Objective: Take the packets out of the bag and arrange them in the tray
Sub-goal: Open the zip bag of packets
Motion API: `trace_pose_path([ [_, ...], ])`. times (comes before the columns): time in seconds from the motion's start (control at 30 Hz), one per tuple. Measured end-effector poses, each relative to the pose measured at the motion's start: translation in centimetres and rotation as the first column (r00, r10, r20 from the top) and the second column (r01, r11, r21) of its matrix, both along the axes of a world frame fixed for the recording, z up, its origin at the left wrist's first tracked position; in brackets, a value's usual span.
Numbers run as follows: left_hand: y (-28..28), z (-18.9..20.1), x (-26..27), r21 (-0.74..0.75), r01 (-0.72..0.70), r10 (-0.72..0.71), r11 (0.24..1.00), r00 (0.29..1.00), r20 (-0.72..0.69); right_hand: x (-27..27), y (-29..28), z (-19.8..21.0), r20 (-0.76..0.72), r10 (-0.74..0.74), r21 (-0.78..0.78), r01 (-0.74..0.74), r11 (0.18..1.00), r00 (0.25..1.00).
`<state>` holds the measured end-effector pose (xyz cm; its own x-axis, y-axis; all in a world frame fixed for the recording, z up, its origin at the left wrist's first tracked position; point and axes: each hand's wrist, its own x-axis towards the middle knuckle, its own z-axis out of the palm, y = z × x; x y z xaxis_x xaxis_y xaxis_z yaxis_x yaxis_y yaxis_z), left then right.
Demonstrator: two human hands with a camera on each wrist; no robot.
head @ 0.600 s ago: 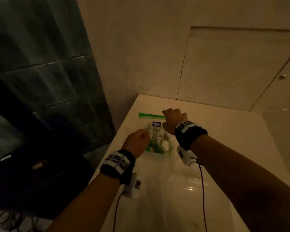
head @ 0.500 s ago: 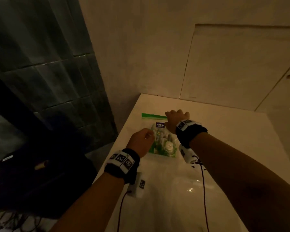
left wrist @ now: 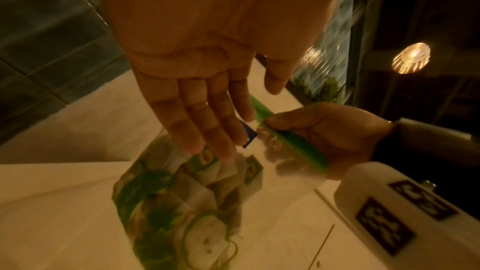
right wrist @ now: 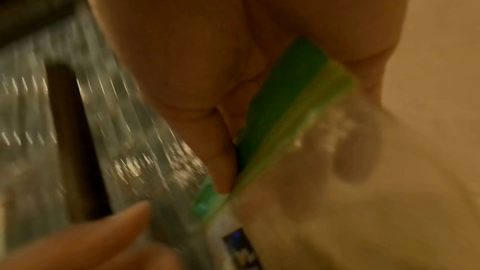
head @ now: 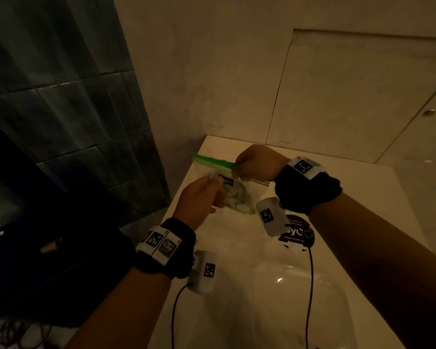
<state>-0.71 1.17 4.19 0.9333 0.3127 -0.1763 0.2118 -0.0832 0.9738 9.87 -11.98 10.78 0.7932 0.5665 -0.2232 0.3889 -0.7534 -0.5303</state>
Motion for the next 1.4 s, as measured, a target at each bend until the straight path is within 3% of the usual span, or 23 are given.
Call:
trace_pose_path([
  [0.17, 0.2, 3.9, -3.7, -0.177, -0.083, 0.104, 0.981, 0.988, 0.111, -5.8, -0.4, 2.8, -0.075, 0.156, 0.21, -0.137, 0.968, 0.985],
  [0.23, 0.1, 4.1, -5.3, -0.206, -0.141, 0.161, 0.968, 0.983, 0.089, -8.1, -0.2, 1.8, -0.101, 0.239, 0.28, -0.203, 0.938, 0.966],
  [0.4, 0.0, 1.3, -9.1, -0.103, -0.188, 0.188, 0.977, 0.982, -0.012, -11.5, 0.3, -4.3, -0.232, 0.343, 0.445, -0.214, 0.87, 0.91],
  [0.5, -0.3, -0.9, -10.8, -0.082, -0.117, 0.111, 0.99, 0.991, -0.079, -13.6, 0.4, -8.1, -0.416, 0.361, 0.55, -0.086, 0.831, 0.835],
  [0.6, -0.7, -3.2, -11.5, -0.158, -0.172, 0.148, 0.972, 0.976, -0.158, -15.1, 0.0, -10.8, -0.576, 0.295, 0.552, 0.096, 0.828, 0.762],
  [0.73, -1.4, -5.3, -12.3, -0.22, -0.167, 0.124, 0.961, 0.973, -0.195, -16.3, -0.4, -12.7, -0.665, 0.164, 0.48, 0.249, 0.841, 0.729],
  [0.83, -1.7, -6.0, -12.6, -0.316, -0.166, 0.112, 0.934, 0.977, -0.184, -16.8, -0.4, -13.5, -0.743, 0.114, 0.453, 0.37, 0.811, 0.66],
  [0.93, -2.0, -6.3, -12.7, -0.347, -0.18, 0.13, 0.92, 0.978, -0.162, -16.8, -0.5, -13.8, -0.77, 0.121, 0.441, 0.385, 0.811, 0.627],
  [1.07, -2.4, -6.7, -12.6, -0.293, -0.187, 0.142, 0.938, 0.976, -0.167, -16.4, -1.0, -13.7, -0.732, 0.109, 0.425, 0.325, 0.845, 0.673],
  [1.2, -2.5, -7.0, -12.3, -0.166, -0.163, 0.126, 0.973, 0.969, -0.211, -16.8, -1.2, -13.6, -0.741, 0.152, 0.478, 0.355, 0.803, 0.654],
  [1.3, -0.8, -6.6, -12.2, 0.123, -0.174, 0.199, 0.977, 0.952, -0.232, -16.2, -2.1, -13.3, -0.79, 0.082, 0.472, 0.518, 0.713, 0.608],
  [1.37, 1.3, -6.5, -12.8, 0.297, -0.232, 0.305, 0.926, 0.924, -0.231, -15.1, -3.6, -13.1, -0.792, -0.006, 0.457, 0.598, 0.658, 0.611],
  [1.4, 2.2, -6.4, -13.3, 0.369, -0.233, 0.331, 0.9, 0.915, -0.231, -14.6, -4.4, -13.2, -0.776, -0.048, 0.441, 0.596, 0.671, 0.629],
])
